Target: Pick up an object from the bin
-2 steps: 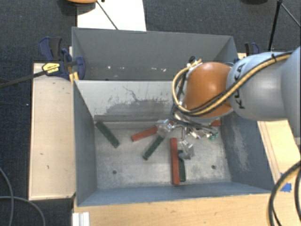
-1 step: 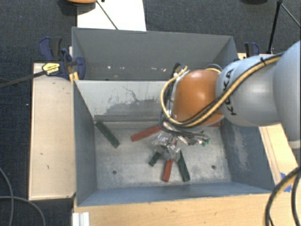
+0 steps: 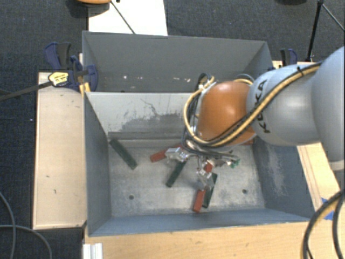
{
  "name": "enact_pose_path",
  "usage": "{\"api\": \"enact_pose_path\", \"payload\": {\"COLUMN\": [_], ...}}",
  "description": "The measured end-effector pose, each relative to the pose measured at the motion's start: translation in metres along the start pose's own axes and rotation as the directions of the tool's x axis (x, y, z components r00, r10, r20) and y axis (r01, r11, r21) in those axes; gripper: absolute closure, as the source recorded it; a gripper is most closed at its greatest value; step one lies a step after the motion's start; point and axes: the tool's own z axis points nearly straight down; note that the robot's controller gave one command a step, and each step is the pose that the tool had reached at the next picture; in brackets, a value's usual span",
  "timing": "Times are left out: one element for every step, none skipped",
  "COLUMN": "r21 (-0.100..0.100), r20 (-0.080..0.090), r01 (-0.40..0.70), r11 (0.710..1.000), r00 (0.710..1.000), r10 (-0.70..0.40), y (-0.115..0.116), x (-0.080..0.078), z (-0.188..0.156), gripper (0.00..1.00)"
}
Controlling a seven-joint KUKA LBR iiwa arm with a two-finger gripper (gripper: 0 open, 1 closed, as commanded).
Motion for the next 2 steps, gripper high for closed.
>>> {"api": "enact_pose_path", "payload": {"r21": [-0.001,-0.001], "r20": [-0.003,-0.003], "r01": [-0.001,-0.001], "r11": [1.0,1.0], "r00": [1.0,1.0], "r10": [0.001,0.001], "y": [0.0003,0.0003], "x": [0.0008,0.0008], "z": [0.0007,0.0007], "gripper": [1.0,1.0]}}
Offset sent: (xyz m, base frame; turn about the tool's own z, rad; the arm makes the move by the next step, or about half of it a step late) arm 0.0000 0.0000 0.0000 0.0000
